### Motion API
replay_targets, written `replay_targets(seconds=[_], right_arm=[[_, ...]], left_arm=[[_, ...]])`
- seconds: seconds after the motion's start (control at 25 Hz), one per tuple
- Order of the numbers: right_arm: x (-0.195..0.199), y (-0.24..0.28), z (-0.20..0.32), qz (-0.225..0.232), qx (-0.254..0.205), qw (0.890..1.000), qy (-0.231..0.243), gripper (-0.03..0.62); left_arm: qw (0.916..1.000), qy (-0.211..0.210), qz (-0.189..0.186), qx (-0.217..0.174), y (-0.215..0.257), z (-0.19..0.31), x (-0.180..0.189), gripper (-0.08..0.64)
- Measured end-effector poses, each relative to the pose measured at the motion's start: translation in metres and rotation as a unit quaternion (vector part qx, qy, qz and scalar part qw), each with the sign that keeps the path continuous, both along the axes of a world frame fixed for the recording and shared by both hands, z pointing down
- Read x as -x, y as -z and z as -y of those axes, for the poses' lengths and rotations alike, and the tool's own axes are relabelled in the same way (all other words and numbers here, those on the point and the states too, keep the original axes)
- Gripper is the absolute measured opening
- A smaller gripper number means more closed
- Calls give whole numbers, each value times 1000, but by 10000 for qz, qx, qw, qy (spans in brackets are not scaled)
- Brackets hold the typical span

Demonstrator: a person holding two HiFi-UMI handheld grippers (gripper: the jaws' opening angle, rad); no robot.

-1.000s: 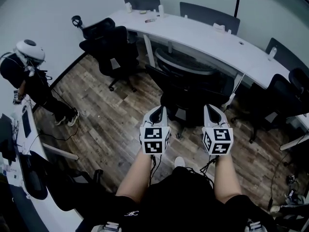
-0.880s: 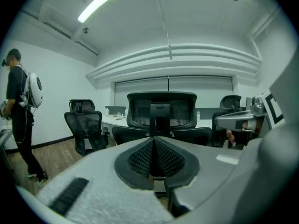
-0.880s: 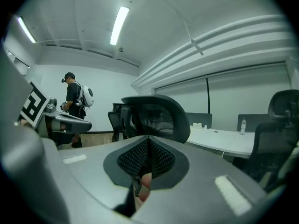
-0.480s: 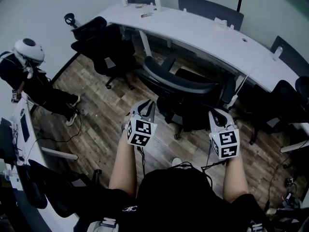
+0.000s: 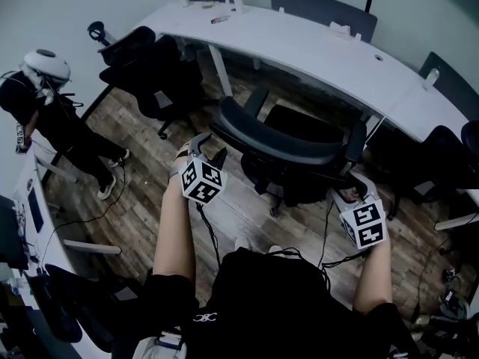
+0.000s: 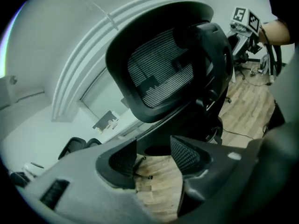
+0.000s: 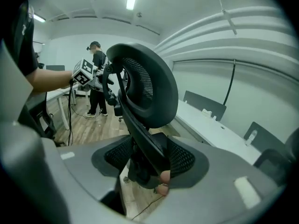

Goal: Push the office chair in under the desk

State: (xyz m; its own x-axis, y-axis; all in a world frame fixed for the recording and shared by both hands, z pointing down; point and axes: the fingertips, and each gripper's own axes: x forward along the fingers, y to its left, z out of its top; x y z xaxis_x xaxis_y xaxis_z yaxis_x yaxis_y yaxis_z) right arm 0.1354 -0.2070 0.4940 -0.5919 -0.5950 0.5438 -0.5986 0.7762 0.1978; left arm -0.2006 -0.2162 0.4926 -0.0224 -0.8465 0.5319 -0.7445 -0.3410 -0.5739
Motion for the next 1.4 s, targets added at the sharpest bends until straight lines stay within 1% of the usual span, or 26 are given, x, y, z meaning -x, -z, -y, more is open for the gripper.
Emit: replay_targets(seconds=[0.08,0.2,0.24,0.28,0.44,0.6,0.72,0.96,1.04,1.12,1.16,1.2,1.24,1.32,1.4], right_arm=[[1,-6,4,-270,-137,9994,-138,243],[0,-15,12,-844,-458,9947,-375,255],[0,-17,15,-972,-539,9928,-446,259],[0,-18,16,-1038,-572,9917,-502,277],[0,-20,20,-995,-447,9920,-636,293],[0,-20,24,-969,-334,9921,-721,296],[4,-21,27,-944,-270,9927,-697,296],[9,-20,39,-934,-379,9916,-810,298],[14,-20,46,-914,-385,9916,-826,298],[19,-19,53,-886,-408,9917,-835,298],[23,-19,56,-871,-424,9917,-843,298],[26,-18,60,-854,-439,9917,-852,298],[30,-18,64,-838,-452,9917,-862,296],[39,-18,71,-830,-481,9913,-903,295],[47,-18,79,-842,-517,9904,-963,295]], left_arm=[[9998,-171,66,124,-6,11,4,262],[9988,-362,205,251,-15,25,9,291],[9985,-418,248,258,-16,29,11,297],[9981,-478,277,259,-18,33,12,302],[9967,-666,321,334,-27,46,15,299],[9955,-822,270,373,-33,55,19,302],[9944,-919,365,362,-33,57,23,293],[9934,-960,502,367,-32,69,30,265],[9935,-929,557,348,-29,74,35,241],[9947,-829,542,270,-25,81,44,195],[9958,-725,524,219,-24,85,50,156],[9966,-608,522,176,-25,90,57,28],[9971,-520,544,132,-28,95,64,8],[9970,-450,622,2,-36,104,74,9],[9972,-456,591,-77,-40,111,81,21]])
